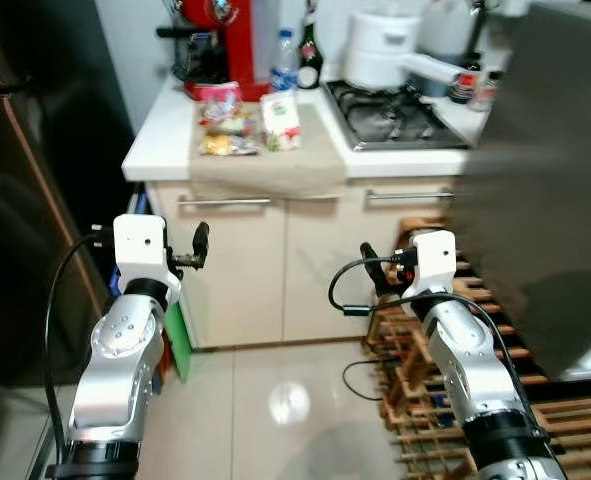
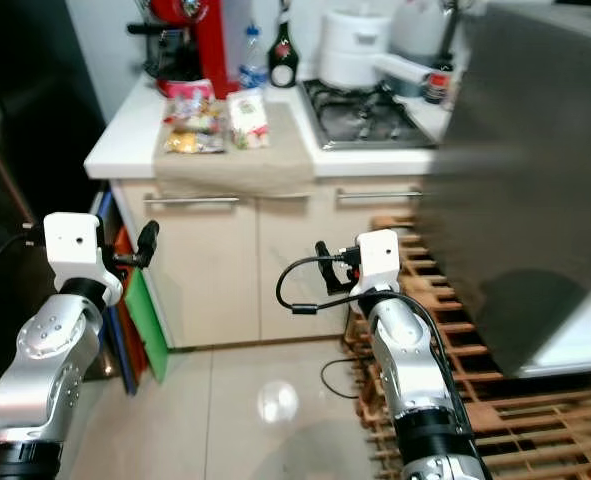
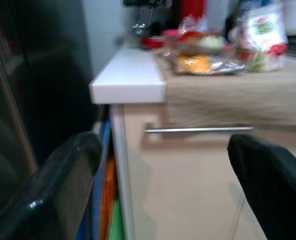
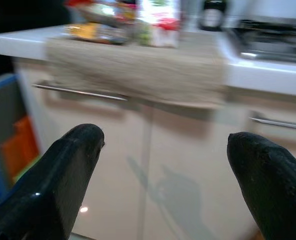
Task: Restocking fridge
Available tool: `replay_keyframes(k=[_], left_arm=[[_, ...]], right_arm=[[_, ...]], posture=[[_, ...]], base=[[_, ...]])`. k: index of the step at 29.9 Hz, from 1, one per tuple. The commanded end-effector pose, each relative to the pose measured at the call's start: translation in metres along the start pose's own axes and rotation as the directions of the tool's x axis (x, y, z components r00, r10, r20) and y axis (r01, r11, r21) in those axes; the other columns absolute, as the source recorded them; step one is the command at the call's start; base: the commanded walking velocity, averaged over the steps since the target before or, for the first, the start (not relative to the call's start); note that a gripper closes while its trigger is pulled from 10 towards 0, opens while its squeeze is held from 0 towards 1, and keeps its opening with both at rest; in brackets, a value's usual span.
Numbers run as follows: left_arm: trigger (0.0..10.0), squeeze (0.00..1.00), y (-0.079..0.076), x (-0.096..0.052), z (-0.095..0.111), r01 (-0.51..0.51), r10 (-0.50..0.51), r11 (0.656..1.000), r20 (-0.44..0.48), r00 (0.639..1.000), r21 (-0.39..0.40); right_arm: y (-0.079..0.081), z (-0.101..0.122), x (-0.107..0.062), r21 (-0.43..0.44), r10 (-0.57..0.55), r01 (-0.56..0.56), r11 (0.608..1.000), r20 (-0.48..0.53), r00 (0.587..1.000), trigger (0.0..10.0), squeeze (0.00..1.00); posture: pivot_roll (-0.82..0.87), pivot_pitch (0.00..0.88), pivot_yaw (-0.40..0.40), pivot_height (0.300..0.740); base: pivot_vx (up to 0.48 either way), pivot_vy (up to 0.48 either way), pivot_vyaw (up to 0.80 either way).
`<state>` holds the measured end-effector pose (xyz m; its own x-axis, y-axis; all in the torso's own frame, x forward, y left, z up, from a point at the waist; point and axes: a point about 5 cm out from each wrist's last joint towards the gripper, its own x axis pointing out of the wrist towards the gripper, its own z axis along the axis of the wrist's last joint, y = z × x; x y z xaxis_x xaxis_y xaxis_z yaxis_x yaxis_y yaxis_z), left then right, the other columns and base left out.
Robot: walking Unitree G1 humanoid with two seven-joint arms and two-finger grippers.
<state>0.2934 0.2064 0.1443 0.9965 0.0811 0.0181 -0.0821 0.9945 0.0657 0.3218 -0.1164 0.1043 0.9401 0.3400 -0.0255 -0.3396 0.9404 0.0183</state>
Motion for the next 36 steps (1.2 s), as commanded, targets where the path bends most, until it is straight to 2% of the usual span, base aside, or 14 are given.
replay_keyframes(k=[1,6,22,23,24,25,26,27,29,30,32,34,35,36], left_arm=[[10.0,0.0,-0.009,0.003,0.006,0.027,-0.026,1.0,0.02,0.999,-0.012],[10.0,0.0,-0.015,0.004,0.008,0.058,-0.058,0.998,0.031,0.998,0.003],[10.0,0.0,-0.016,0.008,0.017,0.066,-0.067,0.998,0.072,0.995,0.023],[10.0,0.0,-0.014,0.008,0.02,0.056,-0.059,0.998,0.085,0.995,0.03],[10.0,0.0,-0.014,0.008,0.02,0.056,-0.059,0.998,0.085,0.995,0.03],[10.0,0.0,-0.012,0.008,0.026,0.043,-0.047,0.998,0.119,0.992,0.034],[10.0,0.0,-0.012,0.008,0.029,0.042,-0.046,0.998,0.129,0.991,0.037],[10.0,0.0,-0.012,0.008,0.029,0.042,-0.046,0.998,0.129,0.991,0.037],[10.0,0.0,-0.013,0.008,0.03,0.042,-0.047,0.998,0.134,0.99,0.039],[10.0,0.0,-0.015,0.007,0.031,0.049,-0.053,0.998,0.139,0.989,0.037],[10.0,0.0,-0.015,0.007,0.031,0.049,-0.053,0.998,0.139,0.989,0.037],[10.0,0.0,-0.023,0.006,0.036,0.083,-0.085,0.996,0.163,0.983,0.019],[10.0,0.0,-0.026,0.005,0.038,0.099,-0.099,0.995,0.173,0.98,0.012],[10.0,0.0,-0.026,0.005,0.038,0.099,-0.099,0.995,0.173,0.98,0.012]], right_arm=[[-0.015,0.006,-0.002,-0.015,-0.039,0.039,0.999,0.013,0.999,10.0,0.0],[-0.02,0.011,0.001,-0.032,-0.06,0.061,0.998,0.03,0.998,10.0,0.0],[-0.02,0.015,0.004,-0.033,-0.063,0.064,0.997,0.054,0.997,10.0,0.0],[-0.019,0.025,0.007,-0.022,-0.061,0.063,0.998,0.078,0.995,10.0,0.0],[-0.019,0.025,0.007,-0.022,-0.061,0.063,0.998,0.078,0.995,10.0,0.0],[-0.015,0.061,0.018,-0.003,-0.037,0.038,0.999,0.167,0.985,10.0,0.0],[-0.014,0.084,0.023,0.004,-0.026,0.026,1.0,0.227,0.974,10.0,0.0],[-0.014,0.084,0.023,0.004,-0.026,0.026,1.0,0.227,0.974,10.0,0.0],[-0.013,0.098,0.025,0.006,-0.02,0.019,1.0,0.263,0.964,10.0,0.0],[-0.013,0.125,0.029,-0.015,0.007,-0.002,1.0,0.329,0.944,10.0,0.0],[-0.013,0.125,0.029,-0.015,0.007,-0.002,1.0,0.329,0.944,10.0,0.0],[-0.02,0.186,0.033,-0.052,0.043,-0.022,0.998,0.452,0.891,10.0,0.0],[-0.023,0.208,0.033,-0.067,0.054,-0.024,0.997,0.492,0.869,10.0,0.0],[-0.023,0.208,0.033,-0.067,0.054,-0.024,0.997,0.492,0.869,10.0,0.0]], posture=[[-0.06,0.0,-0.012,0.74],[-0.05,0.0,-0.013,0.74],[-0.05,0.0,-0.013,0.74],[-0.04,0.0,-0.013,0.74],[-0.04,0.0,-0.013,0.74],[-0.05,0.0,-0.011,0.74],[-0.05,0.0,-0.009,0.74],[-0.05,0.0,-0.009,0.74],[-0.05,0.0,-0.007,0.74],[-0.05,0.0,-0.009,0.74],[-0.05,0.0,-0.009,0.74],[-0.04,0.0,-0.015,0.74],[-0.04,0.0,-0.015,0.74],[-0.04,0.0,-0.015,0.74]], base=[[0.48,0.0,0.0],[0.48,0.0,0.26],[0.48,0.0,0.0],[0.48,0.0,0.0],[0.48,0.0,0.0],[0.48,0.0,0.0],[0.48,0.0,0.0],[0.48,0.0,0.0],[0.48,0.0,0.0],[0.48,0.0,0.0],[0.48,0.0,0.0],[0.48,0.0,0.0],[0.48,0.0,0.0],[0.48,0.0,0.0]])
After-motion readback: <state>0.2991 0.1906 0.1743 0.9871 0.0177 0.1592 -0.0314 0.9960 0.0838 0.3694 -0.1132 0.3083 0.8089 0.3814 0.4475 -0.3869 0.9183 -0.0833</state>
